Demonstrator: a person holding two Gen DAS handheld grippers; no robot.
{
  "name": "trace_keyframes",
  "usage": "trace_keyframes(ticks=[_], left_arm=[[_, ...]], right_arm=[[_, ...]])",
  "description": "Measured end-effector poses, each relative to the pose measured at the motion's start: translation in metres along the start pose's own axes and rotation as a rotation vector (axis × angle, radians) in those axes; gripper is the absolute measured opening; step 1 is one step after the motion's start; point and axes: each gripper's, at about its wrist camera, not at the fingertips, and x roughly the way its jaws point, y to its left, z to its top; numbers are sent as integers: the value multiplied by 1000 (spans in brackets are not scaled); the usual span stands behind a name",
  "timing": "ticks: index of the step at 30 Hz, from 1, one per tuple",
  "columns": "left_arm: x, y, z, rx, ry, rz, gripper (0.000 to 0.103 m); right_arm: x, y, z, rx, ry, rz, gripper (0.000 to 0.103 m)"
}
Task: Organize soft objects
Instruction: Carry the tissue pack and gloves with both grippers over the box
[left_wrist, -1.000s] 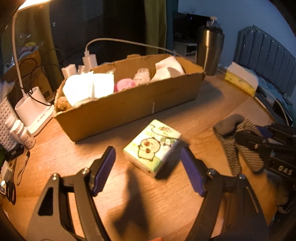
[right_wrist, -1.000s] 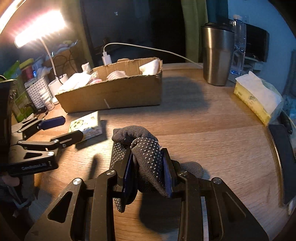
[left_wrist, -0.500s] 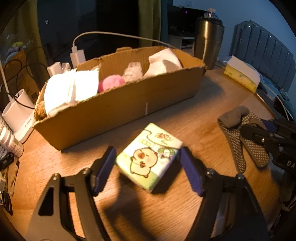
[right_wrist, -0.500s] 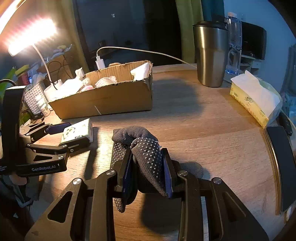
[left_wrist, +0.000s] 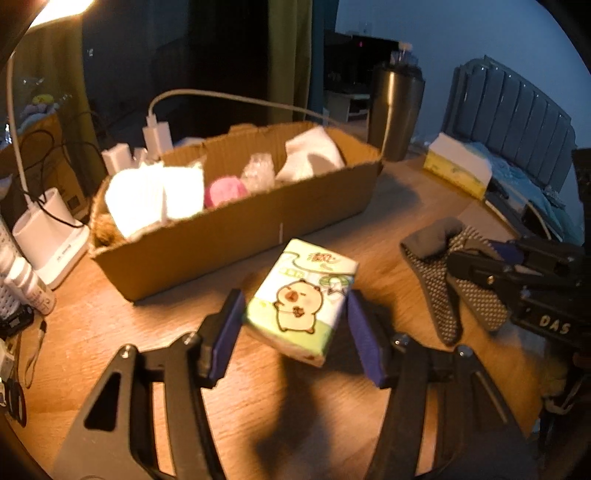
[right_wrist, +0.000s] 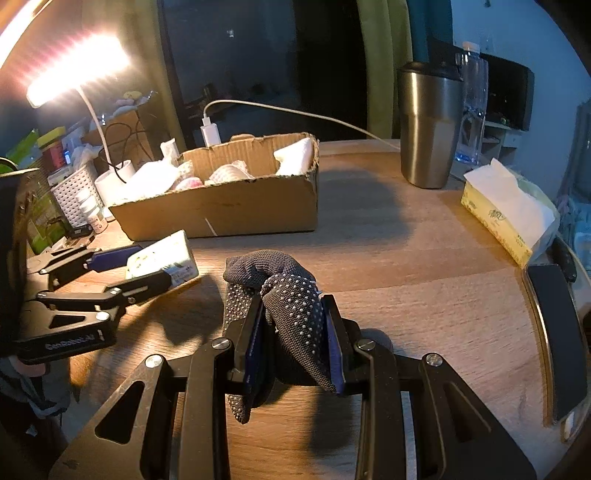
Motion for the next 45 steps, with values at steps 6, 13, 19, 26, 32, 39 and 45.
trace_keyframes(ticks=[6, 13, 19, 26, 32, 39, 45], left_arm=[[-28, -1, 1, -2, -55, -13, 58], [-60, 1, 7, -29, -129, -18, 58], [-84, 5, 13, -64, -199, -25, 58], [-109, 10, 34, -71, -287, -29, 58], [-123, 15, 52, -83, -351, -27, 58], [-129, 15, 65, -81, -385, -29, 58], [-137, 19, 81, -74, -430, -23, 58]], right_arm=[[-14, 11, 4, -17, -28, -5, 32], [-34, 21, 14, -38, -75, -19, 32], [-49, 28, 29, -51, -126, -33, 32], [-64, 36, 50, -75, -181, -41, 32], [-73, 39, 67, -84, -219, -50, 32], [-81, 43, 84, -100, -259, -61, 32], [-84, 47, 100, -115, -293, -65, 32]])
